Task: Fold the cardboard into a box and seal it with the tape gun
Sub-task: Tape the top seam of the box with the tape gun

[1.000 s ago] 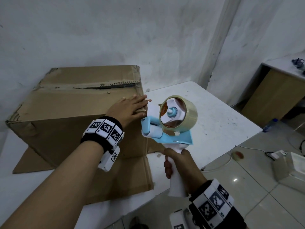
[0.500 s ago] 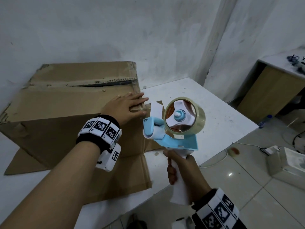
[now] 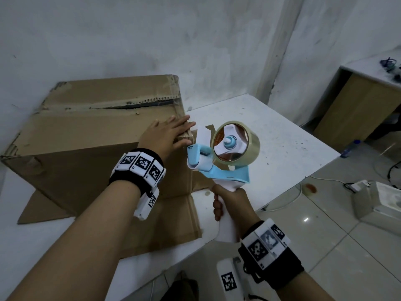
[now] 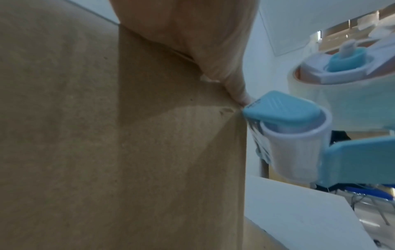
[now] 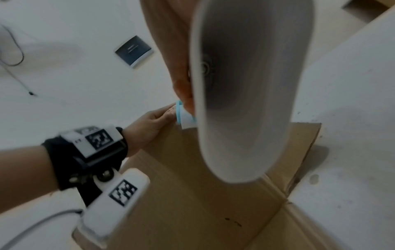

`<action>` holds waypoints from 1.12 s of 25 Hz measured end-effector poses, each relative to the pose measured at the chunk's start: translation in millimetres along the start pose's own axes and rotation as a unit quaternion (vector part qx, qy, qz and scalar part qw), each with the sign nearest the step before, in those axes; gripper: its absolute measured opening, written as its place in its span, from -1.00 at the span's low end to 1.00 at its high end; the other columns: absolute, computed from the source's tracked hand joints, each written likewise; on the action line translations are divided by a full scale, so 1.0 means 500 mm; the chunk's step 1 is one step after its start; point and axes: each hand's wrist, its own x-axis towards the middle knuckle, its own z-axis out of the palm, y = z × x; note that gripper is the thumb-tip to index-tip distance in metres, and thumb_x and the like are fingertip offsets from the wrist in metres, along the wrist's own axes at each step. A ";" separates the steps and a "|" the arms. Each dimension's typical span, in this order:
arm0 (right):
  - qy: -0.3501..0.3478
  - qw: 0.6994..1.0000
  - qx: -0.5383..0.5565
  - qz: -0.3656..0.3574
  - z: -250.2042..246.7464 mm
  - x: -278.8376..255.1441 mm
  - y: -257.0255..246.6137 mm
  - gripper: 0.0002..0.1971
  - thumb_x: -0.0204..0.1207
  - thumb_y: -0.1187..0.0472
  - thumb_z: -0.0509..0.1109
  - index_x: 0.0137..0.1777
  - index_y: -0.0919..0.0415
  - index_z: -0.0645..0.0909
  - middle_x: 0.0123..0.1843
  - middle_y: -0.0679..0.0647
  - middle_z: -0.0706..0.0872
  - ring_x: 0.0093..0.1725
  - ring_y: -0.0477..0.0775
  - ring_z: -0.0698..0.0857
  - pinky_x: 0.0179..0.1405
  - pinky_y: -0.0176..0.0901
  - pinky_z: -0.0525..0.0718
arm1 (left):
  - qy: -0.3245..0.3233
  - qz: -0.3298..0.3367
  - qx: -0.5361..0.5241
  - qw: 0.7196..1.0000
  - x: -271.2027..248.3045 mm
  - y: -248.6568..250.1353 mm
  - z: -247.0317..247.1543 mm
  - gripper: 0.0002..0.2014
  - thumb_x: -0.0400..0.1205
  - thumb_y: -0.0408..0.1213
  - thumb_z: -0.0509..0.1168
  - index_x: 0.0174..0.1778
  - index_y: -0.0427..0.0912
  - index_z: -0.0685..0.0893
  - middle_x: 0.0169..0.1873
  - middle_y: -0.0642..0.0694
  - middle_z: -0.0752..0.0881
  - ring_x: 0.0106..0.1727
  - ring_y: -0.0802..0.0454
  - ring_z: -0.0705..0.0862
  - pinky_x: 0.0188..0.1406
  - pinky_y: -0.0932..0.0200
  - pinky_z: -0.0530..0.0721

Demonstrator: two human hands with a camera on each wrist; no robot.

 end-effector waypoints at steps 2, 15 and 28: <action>-0.007 1.000 -0.006 0.002 -0.005 -0.006 -0.007 -0.61 0.53 0.24 0.36 -0.50 0.23 0.35 -0.74 0.03 0.38 -0.79 -0.04 0.34 -0.65 -0.33 0.38 | 0.002 -0.008 0.008 1.000 -0.001 -0.001 0.000 -0.45 0.64 0.12 0.04 0.57 0.23 0.08 0.63 0.17 0.04 0.66 0.02 0.06 0.59 -0.12 0.05; 0.026 0.998 -0.011 -0.062 -0.016 0.026 0.030 -0.59 0.49 0.33 0.38 -0.57 0.25 0.38 -0.76 0.05 0.37 -0.81 -0.02 0.33 -0.75 -0.39 0.31 | 0.023 -0.044 -0.083 0.995 0.010 0.002 0.000 -0.50 0.57 0.16 0.19 0.45 0.32 0.33 0.57 0.25 0.23 0.63 0.03 0.15 0.58 -0.15 0.05; 0.083 0.994 -0.059 -0.050 -0.074 0.115 0.008 -0.64 0.42 0.32 0.44 -0.53 0.26 0.38 -0.76 0.04 0.36 -0.80 0.00 0.30 -0.68 -0.33 0.29 | 0.053 0.086 0.025 0.995 0.018 -0.005 0.012 -0.62 0.56 -0.04 0.30 0.26 -0.09 0.55 0.40 -0.08 0.50 0.48 -0.09 0.41 0.52 0.04 0.21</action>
